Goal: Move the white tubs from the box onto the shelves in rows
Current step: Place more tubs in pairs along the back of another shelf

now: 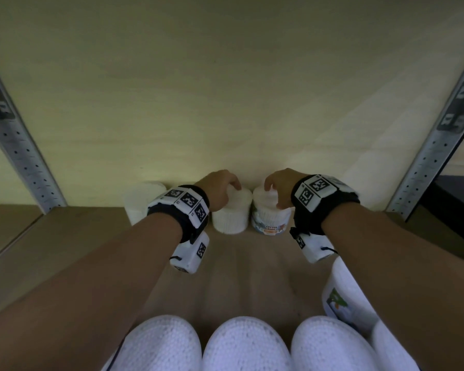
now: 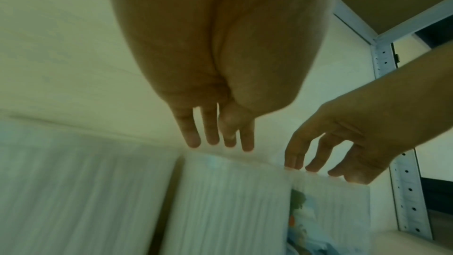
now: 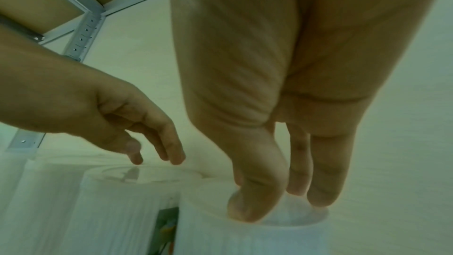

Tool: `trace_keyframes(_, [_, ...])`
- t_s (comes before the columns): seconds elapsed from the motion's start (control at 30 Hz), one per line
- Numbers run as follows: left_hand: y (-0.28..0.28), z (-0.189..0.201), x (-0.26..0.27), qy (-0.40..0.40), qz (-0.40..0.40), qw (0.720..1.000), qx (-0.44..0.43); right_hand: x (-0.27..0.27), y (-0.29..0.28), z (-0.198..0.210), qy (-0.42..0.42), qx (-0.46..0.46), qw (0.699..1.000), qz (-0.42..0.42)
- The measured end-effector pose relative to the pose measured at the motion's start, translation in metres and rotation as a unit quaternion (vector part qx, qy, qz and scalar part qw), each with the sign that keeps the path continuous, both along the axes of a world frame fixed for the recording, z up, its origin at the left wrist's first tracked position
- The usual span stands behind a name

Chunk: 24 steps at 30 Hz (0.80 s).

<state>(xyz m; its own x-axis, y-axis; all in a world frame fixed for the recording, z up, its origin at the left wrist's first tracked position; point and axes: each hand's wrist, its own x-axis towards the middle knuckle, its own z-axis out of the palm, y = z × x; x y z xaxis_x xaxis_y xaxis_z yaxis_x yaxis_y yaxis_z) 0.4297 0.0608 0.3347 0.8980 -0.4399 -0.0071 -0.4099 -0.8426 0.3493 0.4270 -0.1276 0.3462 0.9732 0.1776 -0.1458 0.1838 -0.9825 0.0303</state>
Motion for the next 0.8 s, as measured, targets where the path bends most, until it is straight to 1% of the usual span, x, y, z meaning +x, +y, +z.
trace_keyframes(0.07, [-0.001,-0.004,0.003,-0.048,0.029,0.998,-0.026,0.001,0.001,0.0,-0.006,-0.009,1.0,0.006])
trace_keyframes(0.13, [-0.003,-0.009,0.006,-0.065,0.054,0.996,-0.036,0.001,0.001,0.0,-0.007,-0.013,1.0,0.013])
trace_keyframes(0.27, [-0.006,-0.015,0.005,-0.044,0.063,0.997,0.03,0.002,0.001,0.002,-0.006,-0.016,1.0,0.019])
trace_keyframes(0.33, [-0.006,-0.016,0.005,-0.045,0.06,0.996,0.041,0.003,0.003,0.003,-0.001,-0.021,1.0,0.018])
trace_keyframes(0.4, [-0.005,-0.015,0.005,-0.041,0.055,0.997,0.045,0.004,0.003,0.003,0.007,-0.028,0.999,0.015])
trace_keyframes(0.8, [0.0,-0.008,0.002,0.024,0.003,0.999,0.022,0.007,-0.004,-0.005,-0.004,0.002,1.0,0.008])
